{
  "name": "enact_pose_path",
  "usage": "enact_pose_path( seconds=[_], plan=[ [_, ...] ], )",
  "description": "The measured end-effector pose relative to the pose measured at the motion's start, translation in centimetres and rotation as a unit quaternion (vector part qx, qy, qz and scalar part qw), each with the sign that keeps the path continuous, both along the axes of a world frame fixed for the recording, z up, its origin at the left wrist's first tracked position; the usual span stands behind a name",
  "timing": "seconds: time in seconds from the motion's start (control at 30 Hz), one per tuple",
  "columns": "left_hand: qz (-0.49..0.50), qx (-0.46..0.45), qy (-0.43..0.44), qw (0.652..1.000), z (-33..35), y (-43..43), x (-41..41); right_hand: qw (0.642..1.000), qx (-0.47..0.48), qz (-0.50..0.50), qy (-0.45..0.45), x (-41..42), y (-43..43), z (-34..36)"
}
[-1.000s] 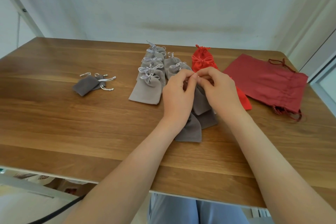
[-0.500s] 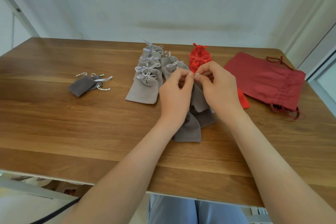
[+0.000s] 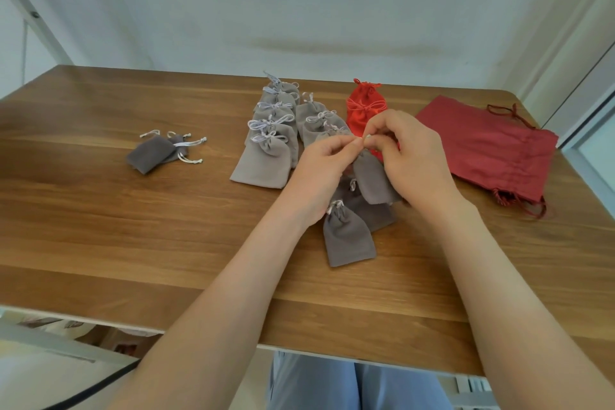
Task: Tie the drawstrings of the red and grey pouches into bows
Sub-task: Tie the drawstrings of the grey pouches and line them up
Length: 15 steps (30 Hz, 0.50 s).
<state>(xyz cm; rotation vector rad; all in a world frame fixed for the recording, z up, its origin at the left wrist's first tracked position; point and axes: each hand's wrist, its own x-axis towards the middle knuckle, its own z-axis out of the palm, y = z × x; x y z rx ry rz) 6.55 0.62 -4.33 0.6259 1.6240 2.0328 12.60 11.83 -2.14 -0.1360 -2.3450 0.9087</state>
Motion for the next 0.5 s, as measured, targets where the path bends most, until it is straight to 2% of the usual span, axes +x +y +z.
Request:
enact_pose_path(
  seconds=[0.17,0.3,0.5],
  plan=[
    [0.105,-0.007,0.113,0.988,0.06,-0.01,0.28,0.988,-0.152,-0.022,-0.03,-0.14,-0.75,0.3],
    [0.178,-0.044,0.235,0.955,0.04,-0.08,0.65,0.949,-0.301,0.047,-0.082,0.01,-0.74,0.36],
    [0.246,-0.063,0.325,0.911,-0.43,0.06,0.84,0.91,-0.388,0.088,-0.119,0.31,-0.33,0.65]
  ],
)
